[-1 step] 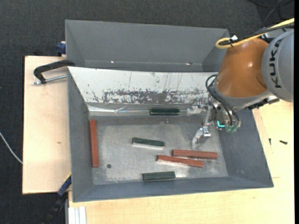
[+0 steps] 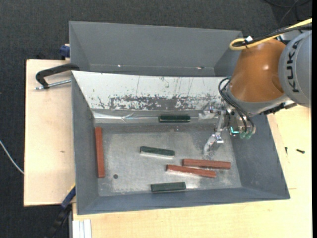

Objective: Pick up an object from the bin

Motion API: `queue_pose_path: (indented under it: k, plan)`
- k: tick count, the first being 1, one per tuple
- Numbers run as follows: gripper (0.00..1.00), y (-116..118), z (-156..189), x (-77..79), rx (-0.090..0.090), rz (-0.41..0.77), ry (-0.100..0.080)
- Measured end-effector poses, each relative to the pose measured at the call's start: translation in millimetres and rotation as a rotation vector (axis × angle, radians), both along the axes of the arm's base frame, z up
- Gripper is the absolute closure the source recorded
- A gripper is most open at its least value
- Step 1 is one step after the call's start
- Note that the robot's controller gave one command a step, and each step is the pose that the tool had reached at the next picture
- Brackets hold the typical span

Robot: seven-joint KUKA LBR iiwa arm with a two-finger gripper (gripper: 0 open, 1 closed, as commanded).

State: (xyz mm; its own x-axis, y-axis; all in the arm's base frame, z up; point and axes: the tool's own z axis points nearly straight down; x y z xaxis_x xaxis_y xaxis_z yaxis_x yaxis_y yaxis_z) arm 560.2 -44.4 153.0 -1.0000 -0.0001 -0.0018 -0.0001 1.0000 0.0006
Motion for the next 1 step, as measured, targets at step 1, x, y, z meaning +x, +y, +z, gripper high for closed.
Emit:
queue_pose_path:
  k: [1]
  plan:
    - [1.00,13.7,-68.3,-37.9,-0.006,0.080,0.003]
